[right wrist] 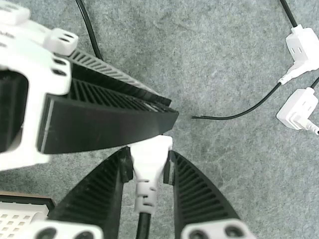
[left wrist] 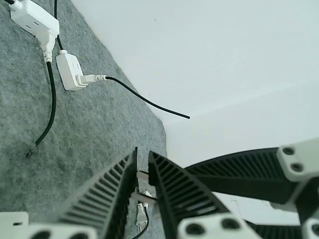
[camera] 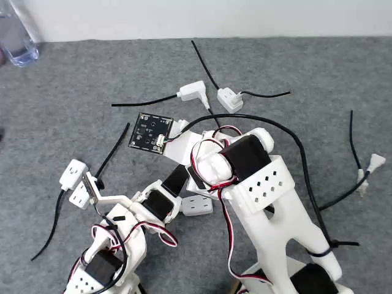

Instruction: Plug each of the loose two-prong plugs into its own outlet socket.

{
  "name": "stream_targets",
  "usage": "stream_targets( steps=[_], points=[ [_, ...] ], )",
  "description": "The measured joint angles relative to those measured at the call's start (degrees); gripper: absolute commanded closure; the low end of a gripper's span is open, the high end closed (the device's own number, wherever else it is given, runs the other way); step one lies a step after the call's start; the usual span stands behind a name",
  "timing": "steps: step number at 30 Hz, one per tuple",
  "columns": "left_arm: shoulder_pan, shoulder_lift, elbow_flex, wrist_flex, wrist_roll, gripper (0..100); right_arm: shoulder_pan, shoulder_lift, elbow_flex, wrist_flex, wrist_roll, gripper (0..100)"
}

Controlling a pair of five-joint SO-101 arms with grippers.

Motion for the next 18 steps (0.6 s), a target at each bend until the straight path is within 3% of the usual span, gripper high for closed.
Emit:
stream_targets(
  steps=[18],
  points=[
    [2.64,-0.09,-0.26,2.46,0.09,96,0.00,0.00,0.18,0.18,0.00,99.1]
  ],
)
